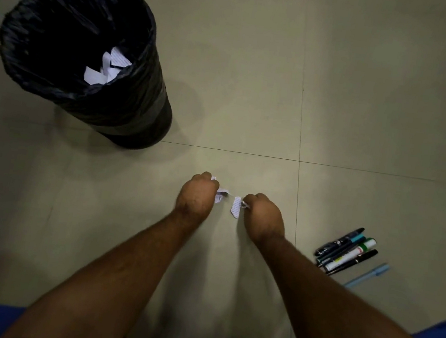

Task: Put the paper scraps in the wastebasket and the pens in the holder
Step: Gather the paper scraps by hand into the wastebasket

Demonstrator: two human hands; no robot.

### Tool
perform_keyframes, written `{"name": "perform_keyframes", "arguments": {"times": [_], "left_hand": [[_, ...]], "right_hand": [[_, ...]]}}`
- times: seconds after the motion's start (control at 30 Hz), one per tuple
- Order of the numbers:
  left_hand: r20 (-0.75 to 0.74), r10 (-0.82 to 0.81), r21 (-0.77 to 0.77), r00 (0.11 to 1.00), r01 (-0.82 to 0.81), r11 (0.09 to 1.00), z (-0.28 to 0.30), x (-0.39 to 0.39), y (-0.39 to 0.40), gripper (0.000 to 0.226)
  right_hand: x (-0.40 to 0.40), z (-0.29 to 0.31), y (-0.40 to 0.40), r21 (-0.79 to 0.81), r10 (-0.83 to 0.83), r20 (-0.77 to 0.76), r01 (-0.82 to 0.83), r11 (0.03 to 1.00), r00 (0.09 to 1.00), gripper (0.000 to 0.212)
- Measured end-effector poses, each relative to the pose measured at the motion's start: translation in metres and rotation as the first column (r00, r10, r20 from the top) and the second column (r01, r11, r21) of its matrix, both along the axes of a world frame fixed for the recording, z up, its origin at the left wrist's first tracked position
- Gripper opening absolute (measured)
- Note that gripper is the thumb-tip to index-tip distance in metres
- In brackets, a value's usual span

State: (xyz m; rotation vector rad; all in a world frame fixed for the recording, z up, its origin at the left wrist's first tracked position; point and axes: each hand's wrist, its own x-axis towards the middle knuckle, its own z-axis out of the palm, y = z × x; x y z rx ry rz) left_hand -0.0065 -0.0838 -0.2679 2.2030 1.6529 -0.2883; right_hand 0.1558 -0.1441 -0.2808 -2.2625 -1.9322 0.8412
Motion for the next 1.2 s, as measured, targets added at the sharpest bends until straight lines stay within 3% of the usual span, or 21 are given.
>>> {"name": "perform_keyframes", "arguments": {"times": [0.1, 0.2, 0.27, 0.33, 0.47, 0.57, 0.67, 0.73, 0.87, 1.0, 1.13, 1.2], "left_hand": [[0.094, 0.110, 0.007, 0.990, -0.111, 0.994, 0.000, -0.004, -0.001, 0.026], [0.260, 0.329, -0.041, 0.908, -0.330, 0.943, 0.003, -0.011, 0.002, 0.023], [0.324, 0.390, -0.083, 0.862, -0.385, 0.919, 0.011, -0.010, 0.000, 0.021], [0.348, 0.378, -0.108, 0.858, -0.364, 0.925, 0.018, -0.006, -0.004, 0.024], [0.248, 0.184, -0.091, 0.951, -0.166, 0.982, 0.007, -0.006, -0.007, 0.021], [0.192, 0.127, -0.100, 0.973, -0.109, 0.989, 0.002, -0.007, -0.009, 0.035], [0.127, 0.032, -0.139, 0.991, -0.014, 0.990, 0.002, -0.004, -0.013, 0.056], [0.105, -0.002, -0.124, 0.994, 0.015, 0.992, 0.002, -0.002, -0.016, 0.058], [0.130, 0.029, -0.038, 0.991, -0.024, 0.999, -0.005, -0.002, -0.017, 0.033], [0.191, 0.126, -0.044, 0.974, -0.120, 0.992, -0.007, 0.001, -0.013, 0.029], [0.214, 0.287, -0.144, 0.934, -0.261, 0.955, -0.004, 0.007, -0.008, 0.038], [0.222, 0.330, -0.158, 0.917, -0.300, 0.941, -0.003, 0.007, -0.006, 0.040]], "right_hand": [[-0.005, 0.002, 0.007, -0.006, -0.136, -0.084, 0.136, 0.991, 0.987, 0.013], [-0.010, 0.010, 0.010, 0.028, -0.337, -0.242, 0.354, 0.935, 0.910, 0.019], [-0.014, 0.016, 0.011, 0.043, -0.361, -0.261, 0.385, 0.922, 0.895, 0.019], [-0.020, 0.014, 0.013, 0.033, -0.303, -0.222, 0.318, 0.948, 0.927, 0.019], [-0.029, 0.008, 0.010, -0.045, -0.143, -0.135, 0.138, 0.989, 0.980, 0.028], [-0.032, 0.008, 0.001, -0.003, -0.028, -0.051, 0.028, 1.000, 0.998, 0.026], [-0.033, 0.009, -0.001, 0.007, 0.003, 0.013, -0.003, 1.000, 1.000, 0.024], [-0.033, 0.010, 0.002, 0.004, 0.013, 0.045, -0.013, 1.000, 0.999, 0.023], [-0.033, 0.011, 0.012, -0.007, 0.021, 0.097, -0.020, 1.000, 0.995, 0.025], [-0.032, 0.009, 0.021, -0.012, -0.026, 0.094, 0.027, 1.000, 0.995, 0.022], [-0.031, 0.003, 0.020, -0.045, -0.165, -0.055, 0.163, 0.986, 0.985, 0.023], [-0.030, 0.001, 0.018, -0.032, -0.308, -0.201, 0.307, 0.951, 0.930, 0.024]]}}
